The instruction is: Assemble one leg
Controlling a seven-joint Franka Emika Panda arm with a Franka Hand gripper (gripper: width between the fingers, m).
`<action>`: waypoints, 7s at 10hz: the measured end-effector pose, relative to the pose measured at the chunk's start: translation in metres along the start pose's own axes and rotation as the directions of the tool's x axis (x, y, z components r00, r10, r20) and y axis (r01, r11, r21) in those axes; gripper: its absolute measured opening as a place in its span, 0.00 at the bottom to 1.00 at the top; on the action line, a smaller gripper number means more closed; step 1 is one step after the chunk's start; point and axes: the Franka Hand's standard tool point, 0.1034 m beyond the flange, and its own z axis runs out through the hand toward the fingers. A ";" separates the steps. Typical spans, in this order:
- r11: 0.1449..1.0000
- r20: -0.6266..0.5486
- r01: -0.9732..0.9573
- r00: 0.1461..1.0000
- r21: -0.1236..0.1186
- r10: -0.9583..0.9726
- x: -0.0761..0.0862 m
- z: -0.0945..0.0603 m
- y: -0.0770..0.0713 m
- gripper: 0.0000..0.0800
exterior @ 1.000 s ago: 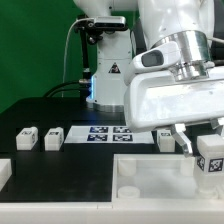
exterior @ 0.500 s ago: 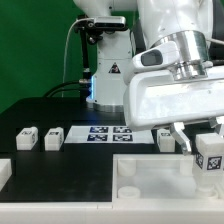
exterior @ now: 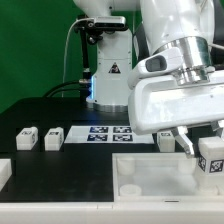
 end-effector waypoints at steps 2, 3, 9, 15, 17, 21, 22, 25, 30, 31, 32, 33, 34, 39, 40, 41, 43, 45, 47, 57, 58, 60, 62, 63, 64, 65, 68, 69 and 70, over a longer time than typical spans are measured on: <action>1.000 -0.020 -0.003 1.000 -0.003 0.003 0.000 0.005 0.002 0.36; 1.000 -0.020 -0.004 1.000 -0.003 0.004 0.002 0.006 0.002 0.36; 1.000 0.007 -0.005 1.000 0.003 0.005 -0.002 0.008 0.001 0.76; 1.000 0.017 -0.007 1.000 0.005 0.007 -0.001 0.007 0.002 0.81; 1.000 0.035 -0.006 0.999 0.004 0.006 0.017 -0.004 0.006 0.81; 0.997 0.276 -0.033 0.961 0.064 0.014 0.046 -0.004 -0.003 0.81; 0.995 0.383 -0.053 0.923 0.081 0.018 0.044 -0.001 -0.006 0.81; 0.990 0.561 -0.074 0.828 0.120 -0.006 0.033 0.008 0.006 0.81; 0.990 0.556 -0.106 0.830 0.094 0.036 0.020 0.010 0.013 0.81; 0.989 0.559 -0.129 0.827 0.079 0.064 0.020 0.010 0.013 0.65; 0.989 0.559 -0.126 0.827 0.080 0.060 0.020 0.010 0.013 0.48; 0.984 0.562 -0.167 0.820 0.057 0.106 0.020 0.011 0.012 0.48; 0.961 0.564 -0.276 0.791 -0.017 0.237 0.020 0.011 0.012 0.36; 0.602 0.429 -0.716 0.448 -0.353 0.784 0.021 0.012 0.013 0.36; 0.429 0.344 -0.791 0.295 -0.436 0.892 0.021 0.013 0.011 0.36; 0.238 0.249 -0.838 0.127 -0.491 0.960 0.019 0.013 0.005 0.36; -0.056 0.120 -0.856 -0.137 -0.515 0.983 0.019 0.014 -0.001 0.37; -0.107 0.100 -0.850 -0.183 -0.516 0.978 0.019 0.014 0.000 0.38; -0.013 0.149 -0.862 -0.102 -0.506 0.984 0.018 0.015 -0.001 0.61; 0.942 0.488 -0.329 0.812 -0.068 0.319 0.024 0.016 0.013 0.81; 0.928 0.486 -0.363 0.798 -0.086 0.357 0.024 0.016 0.012 0.70; 0.857 0.470 -0.494 0.727 -0.151 0.501 0.024 0.016 0.009 0.47; 0.759 0.437 -0.609 0.632 -0.231 0.640 0.023 0.017 0.012 0.37; 0.691 0.411 -0.669 0.567 -0.275 0.713 0.022 0.017 0.013 0.37; 0.618 0.384 -0.721 0.499 -0.312 0.777 0.023 0.018 0.014 0.37; 0.456 0.325 -0.807 0.346 -0.374 0.880 0.022 0.018 0.016 0.37; -0.069 0.135 -0.874 -0.152 -0.481 0.979 0.018 0.017 0.020 0.37; -0.215 0.081 -0.843 -0.291 -0.492 0.953 0.017 0.017 0.020 0.37; -0.252 0.063 -0.830 -0.324 -0.497 0.944 0.016 0.016 0.020 0.37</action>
Offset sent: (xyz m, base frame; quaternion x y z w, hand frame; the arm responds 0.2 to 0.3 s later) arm 0.0031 0.0039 -0.0066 0.0060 0.0105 0.0058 0.9999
